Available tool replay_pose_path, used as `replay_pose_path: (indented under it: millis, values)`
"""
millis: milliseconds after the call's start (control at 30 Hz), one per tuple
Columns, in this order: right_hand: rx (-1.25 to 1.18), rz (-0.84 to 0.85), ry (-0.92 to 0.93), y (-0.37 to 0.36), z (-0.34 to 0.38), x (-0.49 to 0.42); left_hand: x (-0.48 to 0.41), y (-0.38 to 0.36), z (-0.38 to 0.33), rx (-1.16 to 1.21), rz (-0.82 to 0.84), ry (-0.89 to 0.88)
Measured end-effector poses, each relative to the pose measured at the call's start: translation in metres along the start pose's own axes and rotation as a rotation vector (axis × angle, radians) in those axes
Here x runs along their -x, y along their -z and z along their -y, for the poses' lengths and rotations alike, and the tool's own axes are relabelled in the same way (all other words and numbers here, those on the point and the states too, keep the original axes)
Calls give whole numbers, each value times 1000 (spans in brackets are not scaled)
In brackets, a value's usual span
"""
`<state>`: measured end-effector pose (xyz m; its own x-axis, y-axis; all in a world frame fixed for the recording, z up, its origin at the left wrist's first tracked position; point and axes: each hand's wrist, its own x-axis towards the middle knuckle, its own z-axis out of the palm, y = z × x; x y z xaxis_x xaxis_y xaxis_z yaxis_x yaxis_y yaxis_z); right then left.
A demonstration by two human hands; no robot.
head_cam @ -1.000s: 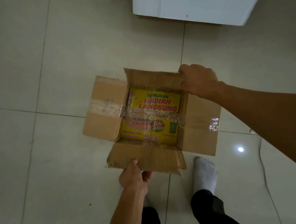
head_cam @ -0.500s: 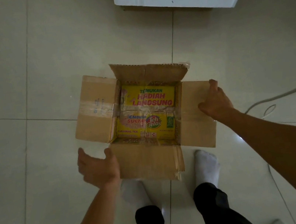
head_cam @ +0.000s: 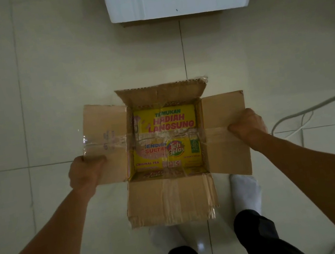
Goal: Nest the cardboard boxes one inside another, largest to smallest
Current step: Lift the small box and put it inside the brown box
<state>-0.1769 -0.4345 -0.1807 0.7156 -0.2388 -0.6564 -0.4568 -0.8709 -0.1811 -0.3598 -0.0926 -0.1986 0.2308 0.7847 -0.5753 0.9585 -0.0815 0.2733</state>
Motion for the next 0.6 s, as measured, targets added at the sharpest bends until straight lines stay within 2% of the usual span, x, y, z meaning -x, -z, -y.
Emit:
replay_pose_path:
  millis: [133,233,400,600]
  values:
    - [6,54,111,22,19,20,30,24,-18,-43,-12,-248]
    - [87,-8,215,49,50,39,59,41,-45,-80,-49,-437]
    - [82,-180,351,119,95,75,111,85,-111,121,-150,-507]
    - [-29,-291,469,233,136,101,162,162,-205,274,-236,-617]
